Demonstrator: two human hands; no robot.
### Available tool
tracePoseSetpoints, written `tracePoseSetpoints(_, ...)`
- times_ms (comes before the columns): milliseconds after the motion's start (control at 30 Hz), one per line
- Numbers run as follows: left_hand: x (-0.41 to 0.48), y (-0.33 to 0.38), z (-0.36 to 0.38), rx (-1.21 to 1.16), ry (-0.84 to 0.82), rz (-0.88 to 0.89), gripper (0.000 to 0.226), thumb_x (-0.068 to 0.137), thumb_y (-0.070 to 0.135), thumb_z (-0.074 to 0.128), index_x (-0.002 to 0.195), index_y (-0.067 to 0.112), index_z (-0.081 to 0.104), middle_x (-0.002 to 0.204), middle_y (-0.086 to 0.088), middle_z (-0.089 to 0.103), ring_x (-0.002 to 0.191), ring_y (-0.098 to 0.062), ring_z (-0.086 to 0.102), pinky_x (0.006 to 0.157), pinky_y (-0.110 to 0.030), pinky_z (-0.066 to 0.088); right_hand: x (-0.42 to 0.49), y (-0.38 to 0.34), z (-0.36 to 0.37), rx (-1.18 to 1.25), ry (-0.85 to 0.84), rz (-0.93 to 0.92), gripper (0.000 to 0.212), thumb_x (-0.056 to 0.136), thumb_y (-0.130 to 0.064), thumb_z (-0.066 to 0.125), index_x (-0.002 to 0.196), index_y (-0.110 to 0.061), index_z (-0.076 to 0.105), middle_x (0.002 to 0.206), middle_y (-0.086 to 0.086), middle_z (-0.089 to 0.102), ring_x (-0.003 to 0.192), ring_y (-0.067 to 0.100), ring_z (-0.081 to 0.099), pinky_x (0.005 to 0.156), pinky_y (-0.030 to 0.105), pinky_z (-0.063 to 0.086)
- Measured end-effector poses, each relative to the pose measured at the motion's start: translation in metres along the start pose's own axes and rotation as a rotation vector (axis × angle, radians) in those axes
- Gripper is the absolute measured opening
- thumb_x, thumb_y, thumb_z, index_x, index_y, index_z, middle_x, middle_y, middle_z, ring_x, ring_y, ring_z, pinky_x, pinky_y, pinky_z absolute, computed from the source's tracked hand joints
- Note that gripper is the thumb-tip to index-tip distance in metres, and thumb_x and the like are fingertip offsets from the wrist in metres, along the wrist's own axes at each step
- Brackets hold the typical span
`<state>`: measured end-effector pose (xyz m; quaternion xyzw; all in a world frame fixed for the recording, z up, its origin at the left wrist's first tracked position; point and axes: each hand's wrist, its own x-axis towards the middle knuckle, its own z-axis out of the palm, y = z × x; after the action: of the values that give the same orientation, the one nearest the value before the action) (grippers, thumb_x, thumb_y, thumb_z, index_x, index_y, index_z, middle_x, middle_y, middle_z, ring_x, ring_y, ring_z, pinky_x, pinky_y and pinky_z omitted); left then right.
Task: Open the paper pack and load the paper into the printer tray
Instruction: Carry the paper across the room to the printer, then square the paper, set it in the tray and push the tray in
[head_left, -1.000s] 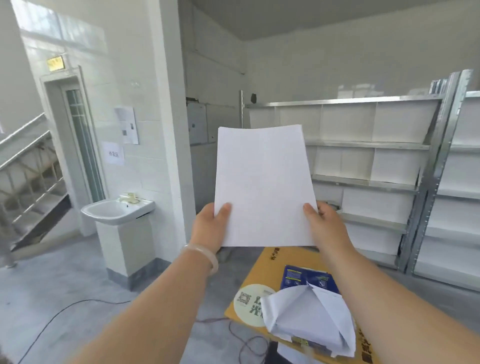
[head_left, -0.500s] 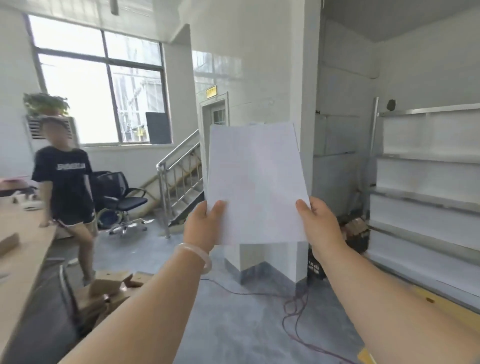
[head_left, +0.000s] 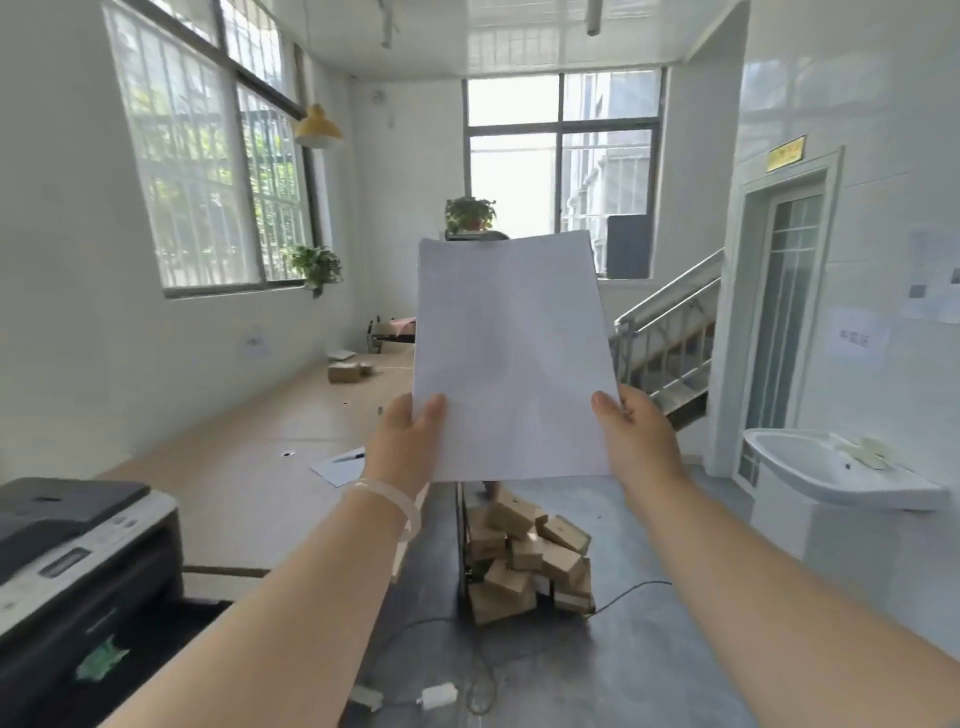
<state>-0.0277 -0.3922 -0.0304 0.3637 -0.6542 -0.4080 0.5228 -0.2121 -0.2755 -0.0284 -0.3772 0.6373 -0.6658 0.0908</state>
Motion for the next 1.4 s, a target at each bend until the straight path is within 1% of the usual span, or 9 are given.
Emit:
tracePoseSetpoints(200,0.013,-0.02,-0.096,0.13,0.286,-0.033,0.018,0.093,0.037,0.05,0.096,0.023,0.06,0.084,0.007,0.065,0.082,-0.02,0.062,0.073,-0.035,0.05,0.017,-0.006,0.117,0.13,-0.294,-0.027,0.024,0.096,-0.031,0.048,0.114,-0.02,0.06,0.1,-0.001,0.065,0.086,0.014,0.062,0.07,0.03,0.048)
tracePoseSetpoints(367,-0.012,-0.021,-0.163,0.22,0.532,-0.054,0.023,0.095,0.037,0.048,0.104,0.018,0.057,0.086,0.006,0.061,0.078,-0.013,0.059,0.066,-0.028,0.049,0.001,-0.018,0.2,0.27,-0.581,-0.022,0.035,0.09,-0.04,0.054,0.117,-0.018,0.061,0.109,0.006,0.069,0.096,0.026,0.067,0.088,0.047,0.055)
tracePoseSetpoints(533,-0.054,-0.029,-0.216,0.294,0.762,-0.097,0.024,0.094,0.036,0.05,0.101,0.015,0.06,0.087,0.002,0.063,0.076,-0.014,0.058,0.061,-0.024,0.043,-0.038,-0.027,0.263,0.366,-0.798,-0.034,0.015,0.092,-0.029,0.055,0.099,-0.017,0.062,0.097,0.006,0.067,0.089,0.027,0.064,0.075,0.038,0.052)
tracePoseSetpoints(633,-0.081,-0.036,-0.244,0.338,0.892,-0.131,0.021,0.093,0.034,0.053,0.09,0.016,0.062,0.085,0.0,0.064,0.078,-0.018,0.058,0.07,-0.034,0.049,-0.066,-0.03,0.291,0.411,-0.916,-0.028,0.013,0.094,-0.023,0.053,0.085,-0.024,0.061,0.084,-0.004,0.064,0.075,0.016,0.061,0.066,0.031,0.049)
tracePoseSetpoints(767,-0.112,-0.043,-0.278,0.354,1.003,-0.156,0.023,0.092,0.031,0.055,0.077,0.015,0.06,0.081,-0.002,0.061,0.072,-0.019,0.053,0.069,-0.033,0.045,-0.107,-0.033,0.328,0.449,-1.047,-0.017,0.023,0.092,-0.026,0.054,0.094,-0.005,0.063,0.098,0.029,0.066,0.082,0.039,0.063,0.082,0.055,0.053)
tracePoseSetpoints(933,-0.136,-0.05,-0.325,0.298,1.096,-0.162,0.026,0.092,0.03,0.055,0.085,0.007,0.062,0.078,0.001,0.058,0.07,-0.017,0.05,0.065,-0.031,0.041,-0.152,-0.047,0.378,0.5,-1.177,0.004,0.019,0.095,-0.025,0.052,0.09,-0.013,0.065,0.086,0.007,0.068,0.081,0.026,0.062,0.075,0.036,0.051)
tracePoseSetpoints(1100,-0.142,-0.062,-0.379,0.254,1.112,-0.167,0.016,0.092,0.03,0.055,0.084,0.018,0.063,0.078,0.005,0.062,0.07,-0.012,0.056,0.062,-0.026,0.046,-0.186,-0.059,0.431,0.523,-1.256,0.013,0.015,0.095,-0.03,0.052,0.088,-0.027,0.065,0.097,0.005,0.071,0.096,0.032,0.066,0.087,0.048,0.053)
tracePoseSetpoints(1267,-0.143,-0.086,-0.425,0.139,1.089,-0.24,0.017,0.09,0.03,0.059,0.089,0.014,0.065,0.082,0.001,0.063,0.073,-0.017,0.058,0.066,-0.03,0.047,-0.214,-0.051,0.479,0.551,-1.29,0.105,0.014,0.096,-0.026,0.053,0.104,-0.02,0.063,0.103,0.007,0.069,0.094,0.026,0.064,0.082,0.04,0.053)
tracePoseSetpoints(1400,-0.149,-0.11,-0.447,-0.015,0.978,-0.355,0.008,0.091,0.022,0.059,0.094,0.018,0.066,0.089,-0.001,0.068,0.079,-0.021,0.064,0.074,-0.038,0.052,-0.229,-0.03,0.506,0.537,-1.332,0.176,0.012,0.097,-0.02,0.052,0.096,-0.024,0.063,0.103,0.009,0.07,0.095,0.027,0.065,0.087,0.045,0.053)
